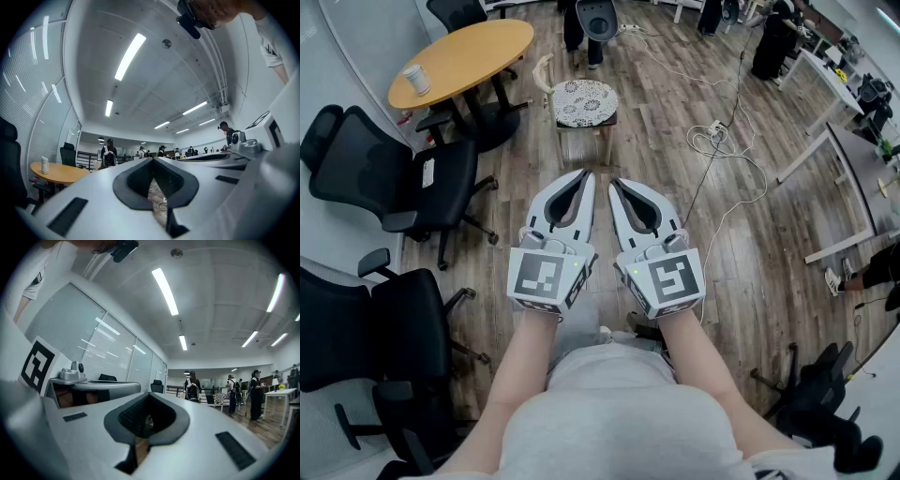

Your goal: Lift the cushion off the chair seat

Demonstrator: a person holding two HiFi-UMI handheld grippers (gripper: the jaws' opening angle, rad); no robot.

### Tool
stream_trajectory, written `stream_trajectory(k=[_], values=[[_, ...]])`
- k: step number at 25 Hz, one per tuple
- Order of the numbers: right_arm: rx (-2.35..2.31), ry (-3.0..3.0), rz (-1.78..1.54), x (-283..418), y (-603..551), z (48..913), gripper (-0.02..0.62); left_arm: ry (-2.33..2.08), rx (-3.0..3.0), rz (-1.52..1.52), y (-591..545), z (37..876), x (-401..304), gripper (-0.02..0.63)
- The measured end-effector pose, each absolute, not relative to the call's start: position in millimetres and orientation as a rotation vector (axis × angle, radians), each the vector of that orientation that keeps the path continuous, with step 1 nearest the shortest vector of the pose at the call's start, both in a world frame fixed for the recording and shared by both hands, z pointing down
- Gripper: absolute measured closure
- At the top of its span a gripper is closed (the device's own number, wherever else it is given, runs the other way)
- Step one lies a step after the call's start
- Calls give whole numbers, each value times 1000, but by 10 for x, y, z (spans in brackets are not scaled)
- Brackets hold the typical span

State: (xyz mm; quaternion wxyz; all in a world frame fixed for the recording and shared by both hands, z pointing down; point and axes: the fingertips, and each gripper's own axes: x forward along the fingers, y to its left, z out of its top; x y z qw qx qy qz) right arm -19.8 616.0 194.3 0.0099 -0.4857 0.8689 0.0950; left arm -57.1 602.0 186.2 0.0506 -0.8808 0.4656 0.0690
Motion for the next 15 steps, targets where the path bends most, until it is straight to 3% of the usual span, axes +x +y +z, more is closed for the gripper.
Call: stream_trajectory(k=[15], values=[[-1530, 2709, 263, -263, 5634, 2080, 571, 1425, -2693, 192, 5486, 1990, -642, 604]])
